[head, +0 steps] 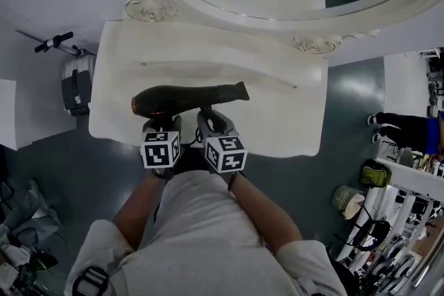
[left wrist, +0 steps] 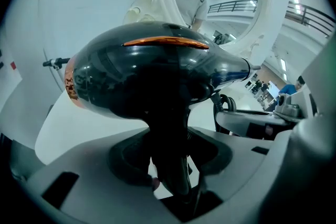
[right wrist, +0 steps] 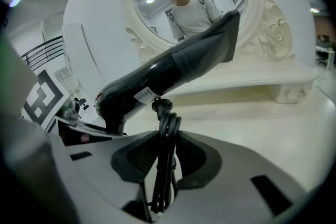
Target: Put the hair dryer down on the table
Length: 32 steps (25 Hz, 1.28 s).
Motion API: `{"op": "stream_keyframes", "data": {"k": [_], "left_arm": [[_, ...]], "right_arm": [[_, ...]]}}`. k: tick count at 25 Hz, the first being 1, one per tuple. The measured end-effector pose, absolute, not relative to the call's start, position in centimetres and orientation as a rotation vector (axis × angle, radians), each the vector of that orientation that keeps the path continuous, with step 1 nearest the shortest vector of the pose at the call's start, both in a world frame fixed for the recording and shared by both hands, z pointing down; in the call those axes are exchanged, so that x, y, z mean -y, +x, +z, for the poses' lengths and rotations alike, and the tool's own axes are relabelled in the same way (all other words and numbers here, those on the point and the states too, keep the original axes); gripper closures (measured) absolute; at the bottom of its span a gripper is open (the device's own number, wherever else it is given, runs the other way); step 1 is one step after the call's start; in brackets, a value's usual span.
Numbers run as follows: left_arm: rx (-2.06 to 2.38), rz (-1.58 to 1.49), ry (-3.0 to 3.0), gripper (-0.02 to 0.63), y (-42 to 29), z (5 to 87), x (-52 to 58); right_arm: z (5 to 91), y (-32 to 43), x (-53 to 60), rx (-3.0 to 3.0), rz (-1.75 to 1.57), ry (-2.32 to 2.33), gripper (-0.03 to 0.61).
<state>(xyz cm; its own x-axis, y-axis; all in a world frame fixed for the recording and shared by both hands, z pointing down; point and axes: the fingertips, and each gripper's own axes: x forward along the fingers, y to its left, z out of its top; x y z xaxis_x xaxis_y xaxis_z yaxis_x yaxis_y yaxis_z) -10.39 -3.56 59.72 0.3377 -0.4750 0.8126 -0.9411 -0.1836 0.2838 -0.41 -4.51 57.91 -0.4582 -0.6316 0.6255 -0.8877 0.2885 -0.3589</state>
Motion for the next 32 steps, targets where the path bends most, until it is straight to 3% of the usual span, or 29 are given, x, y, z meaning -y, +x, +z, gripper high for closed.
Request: {"op": "stream_keyframes", "data": {"k": [9,32], "left_arm": [[1.234,0.823,1.747,0.422,-11.2,61.3,4.3],[1.188,0.674,1.629,0.422,-10.1,63.1,6.5]], "right_arm": [[61.0,-1.0,5.3,2.135,1.186,1.348,0.477],[64.4,-0.2,7.9,1.965,1.389,1.290,0.477]]}}
